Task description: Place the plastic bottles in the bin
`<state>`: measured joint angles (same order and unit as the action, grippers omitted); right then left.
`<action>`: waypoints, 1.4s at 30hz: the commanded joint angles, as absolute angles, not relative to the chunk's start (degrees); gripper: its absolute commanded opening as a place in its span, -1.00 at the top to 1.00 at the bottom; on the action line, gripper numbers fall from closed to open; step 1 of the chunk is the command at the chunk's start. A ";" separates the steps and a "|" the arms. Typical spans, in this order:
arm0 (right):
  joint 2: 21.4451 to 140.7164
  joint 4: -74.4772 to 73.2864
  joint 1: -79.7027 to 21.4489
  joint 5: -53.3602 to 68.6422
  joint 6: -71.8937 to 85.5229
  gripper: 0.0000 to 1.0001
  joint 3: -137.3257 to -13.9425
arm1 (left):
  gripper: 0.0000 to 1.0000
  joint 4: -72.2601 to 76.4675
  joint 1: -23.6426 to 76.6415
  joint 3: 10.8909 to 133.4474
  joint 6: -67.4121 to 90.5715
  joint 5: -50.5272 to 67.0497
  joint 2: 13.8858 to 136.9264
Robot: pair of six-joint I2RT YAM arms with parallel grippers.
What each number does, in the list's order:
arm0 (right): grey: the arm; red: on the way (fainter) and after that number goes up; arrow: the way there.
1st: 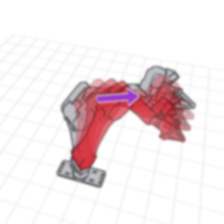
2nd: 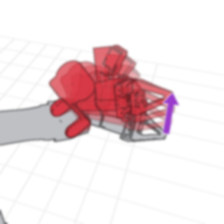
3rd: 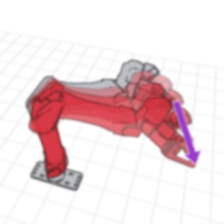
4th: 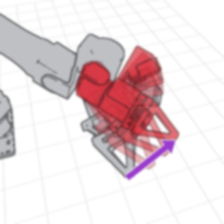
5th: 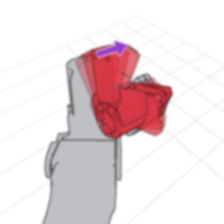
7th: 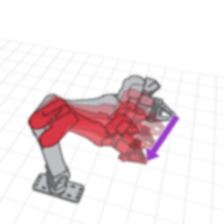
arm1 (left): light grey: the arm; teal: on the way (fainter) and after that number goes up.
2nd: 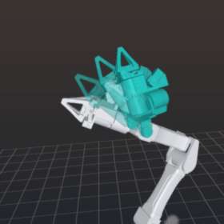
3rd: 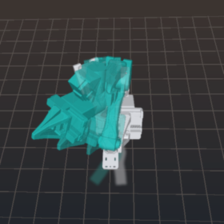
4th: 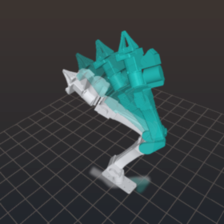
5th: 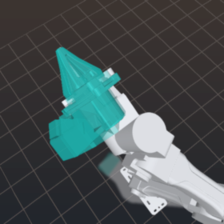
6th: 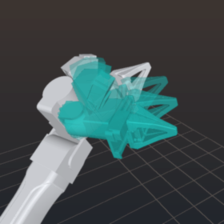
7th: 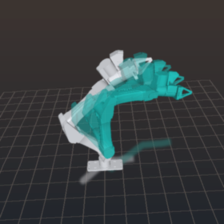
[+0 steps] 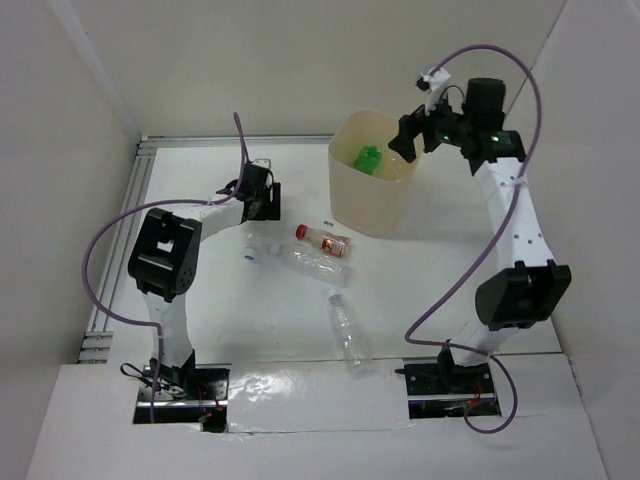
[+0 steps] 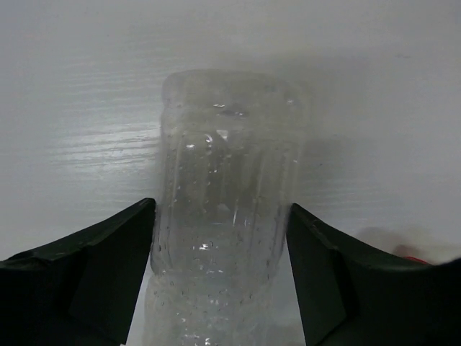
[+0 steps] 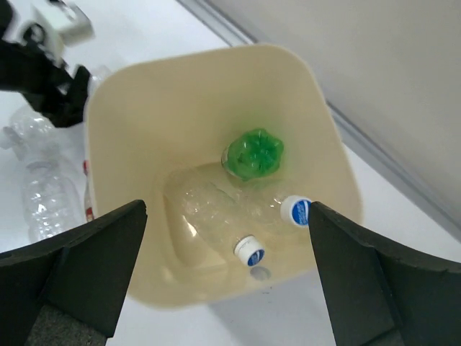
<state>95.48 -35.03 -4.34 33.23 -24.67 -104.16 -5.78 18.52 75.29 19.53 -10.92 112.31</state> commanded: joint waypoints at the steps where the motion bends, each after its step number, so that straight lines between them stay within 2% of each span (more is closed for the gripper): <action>1: 87.11 -34.37 -0.71 47.25 -23.99 -1.00 -102.41 | -0.64 -9.40 18.81 77.53 18.72 -14.58 113.82; 2: 85.97 -34.37 0.17 49.20 -24.78 -1.00 -101.09 | -0.54 -9.40 18.81 77.52 18.72 -14.59 112.95; 3: 83.43 -34.37 1.92 51.22 -25.74 -0.93 -99.60 | -0.30 -9.93 18.81 77.52 18.72 -14.07 112.24; 5: 81.05 -34.37 3.42 56.06 -28.99 -0.56 -94.59 | -0.07 -10.46 18.81 76.74 18.72 -12.31 110.66; 6: 78.95 -35.41 4.56 57.73 -31.09 -0.35 -93.27 | 0.04 -10.46 18.81 75.60 18.72 -12.30 109.44; 7: 77.97 -37.42 4.57 59.14 -33.20 0.14 -90.73 | 0.25 -10.46 19.42 74.89 19.33 -11.78 106.03; 10: 72.53 -40.93 5.79 61.17 -41.45 0.79 -82.76 | 0.71 -9.06 21.00 74.27 20.13 -9.77 96.64; 11: 72.51 -40.96 5.80 61.17 -44.01 0.86 -82.71 | 0.71 -9.05 21.01 74.27 20.13 -9.15 94.42; 14: 67.78 -44.90 5.80 61.87 -52.44 0.89 -74.64 | 0.76 -9.05 23.37 82.15 18.73 -4.60 90.27; 16: 64.36 -45.44 5.80 61.87 -56.43 0.77 -68.94 | 0.76 -9.05 25.22 90.65 18.19 -0.37 90.26; 18: 62.50 -44.91 5.80 62.40 -57.03 0.54 -66.11 | 0.76 -6.34 26.62 95.78 18.19 5.58 91.31; 19: 61.27 -46.04 5.19 62.40 -58.96 0.35 -64.96 | 0.76 -4.68 27.76 100.24 19.24 7.89 93.32; 23: 60.03 -53.15 2.20 61.18 -66.00 0.04 -60.04 | 0.76 7.36 29.53 110.11 25.73 14.06 100.60; 26: 59.41 -54.49 0.27 59.50 -67.50 0.01 -58.36 | 0.76 16.41 31.55 117.48 30.84 14.68 105.98; 30: 57.31 -54.50 -1.05 58.18 -67.50 -0.01 -55.47 | 0.76 27.32 34.01 123.21 32.95 9.15 116.42; 33: 55.82 -53.96 -2.10 57.66 -66.88 -0.04 -54.06 | 0.61 31.11 36.47 129.27 31.47 4.58 122.06; 34: 55.81 -53.96 -2.11 57.66 -66.88 -0.08 -53.27 | 0.47 32.16 36.47 131.03 30.16 3.70 125.65; 35: 55.20 -53.96 -2.11 57.66 -66.88 -0.08 -53.26 | 0.42 32.17 37.34 134.09 28.23 1.60 127.25; 36: 54.67 -53.96 -2.11 57.66 -66.88 -0.12 -52.57 | 0.39 31.30 37.35 135.43 28.21 0.71 128.66; 38: 54.15 -53.96 -2.11 57.05 -66.10 -0.24 -52.03 | 0.20 29.02 37.35 137.89 26.12 -0.86 131.99; 39: 54.14 -53.96 -2.11 57.04 -65.57 -0.53 -51.42 | 0.11 27.00 37.35 138.51 25.41 -0.88 132.01; 41: 53.44 -53.35 -2.11 57.04 -65.04 -0.85 -50.89 | 0.00 26.37 37.35 136.59 24.79 -0.88 132.01; 42: 53.44 -53.35 -2.11 57.04 -65.04 -0.99 -50.37 | -0.19 25.67 37.35 134.32 24.79 -0.88 131.23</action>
